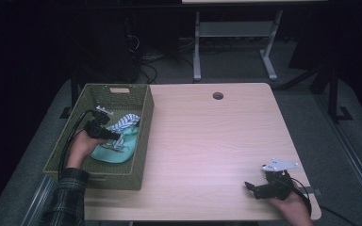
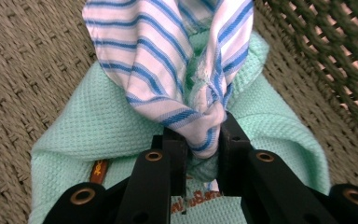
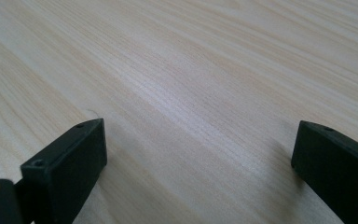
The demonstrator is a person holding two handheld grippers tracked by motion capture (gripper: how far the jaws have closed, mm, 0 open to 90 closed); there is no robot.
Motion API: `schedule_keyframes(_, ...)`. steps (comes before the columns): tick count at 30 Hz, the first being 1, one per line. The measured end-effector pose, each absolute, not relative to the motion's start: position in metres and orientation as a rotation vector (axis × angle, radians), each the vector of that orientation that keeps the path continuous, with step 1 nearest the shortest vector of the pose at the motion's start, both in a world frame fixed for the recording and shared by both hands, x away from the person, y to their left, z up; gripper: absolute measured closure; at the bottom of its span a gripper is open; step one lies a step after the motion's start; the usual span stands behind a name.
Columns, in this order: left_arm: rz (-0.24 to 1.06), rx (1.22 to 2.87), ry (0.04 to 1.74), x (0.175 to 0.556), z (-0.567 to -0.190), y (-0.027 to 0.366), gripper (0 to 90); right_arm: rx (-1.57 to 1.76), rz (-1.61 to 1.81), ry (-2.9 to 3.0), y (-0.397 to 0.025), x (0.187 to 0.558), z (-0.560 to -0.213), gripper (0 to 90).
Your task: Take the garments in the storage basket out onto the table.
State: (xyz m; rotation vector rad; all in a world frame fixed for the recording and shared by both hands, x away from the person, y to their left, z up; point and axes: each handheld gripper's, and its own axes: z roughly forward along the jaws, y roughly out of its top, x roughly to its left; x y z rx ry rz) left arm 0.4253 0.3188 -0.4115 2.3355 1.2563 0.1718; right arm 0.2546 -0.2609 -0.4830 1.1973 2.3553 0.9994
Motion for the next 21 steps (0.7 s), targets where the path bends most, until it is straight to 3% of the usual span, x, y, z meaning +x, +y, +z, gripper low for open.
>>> schedule_keyframes(21, 0.329, 1.988, 1.183, 0.385, -0.355, 0.340, 76.5, 1.197, 0.999, 2.355, -0.261, 0.255, -0.483, 2.7)
